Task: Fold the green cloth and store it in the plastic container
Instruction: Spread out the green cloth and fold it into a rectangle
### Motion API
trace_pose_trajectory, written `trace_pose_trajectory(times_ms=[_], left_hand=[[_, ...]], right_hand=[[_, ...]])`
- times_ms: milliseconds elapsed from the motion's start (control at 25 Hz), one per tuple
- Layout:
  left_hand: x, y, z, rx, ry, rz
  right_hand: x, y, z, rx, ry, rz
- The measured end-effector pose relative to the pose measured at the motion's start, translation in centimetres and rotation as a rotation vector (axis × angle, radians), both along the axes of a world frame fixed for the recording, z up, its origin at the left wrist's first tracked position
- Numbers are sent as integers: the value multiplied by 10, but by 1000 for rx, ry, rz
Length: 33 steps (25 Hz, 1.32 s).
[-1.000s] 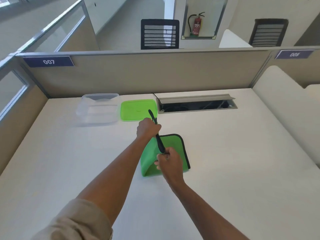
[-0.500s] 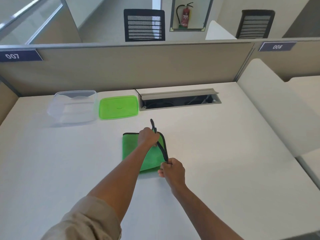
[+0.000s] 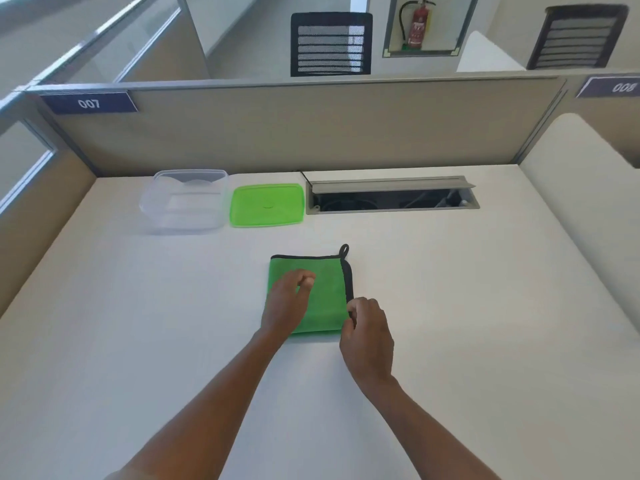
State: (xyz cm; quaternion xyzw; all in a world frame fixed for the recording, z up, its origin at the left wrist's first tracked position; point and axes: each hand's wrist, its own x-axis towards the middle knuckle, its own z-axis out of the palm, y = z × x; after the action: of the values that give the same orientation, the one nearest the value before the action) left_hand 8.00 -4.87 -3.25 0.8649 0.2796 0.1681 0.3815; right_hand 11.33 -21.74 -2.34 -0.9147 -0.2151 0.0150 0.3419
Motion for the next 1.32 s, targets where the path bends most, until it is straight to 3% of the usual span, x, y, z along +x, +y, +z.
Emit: trace_pose_trajectory(times_ms=[160,320,600,760,1040,1160,1320], left_hand=[[-62,0,-18,333,41,-76],[-95,8,-30,465,162,-258],[-97,7,-28,513,334,-279],[-96,3,-22,613,346,-304],[-99,15,-17,576,280,-234],[-109,29,-18,544,156,-315],[-125,55,-23,474,279,-443]], right_hand=[[4,-5,-18,-225,-205,386],[14,-13,-33,-457,-200,551],[17,-14,-37,-514,-170,564],[13,-9,-30,-525,-201,554],[17,-4,-22,-460,-355,565],[18,1,-20,-407,-291,533],[23,6,-17,-371,-199,485]])
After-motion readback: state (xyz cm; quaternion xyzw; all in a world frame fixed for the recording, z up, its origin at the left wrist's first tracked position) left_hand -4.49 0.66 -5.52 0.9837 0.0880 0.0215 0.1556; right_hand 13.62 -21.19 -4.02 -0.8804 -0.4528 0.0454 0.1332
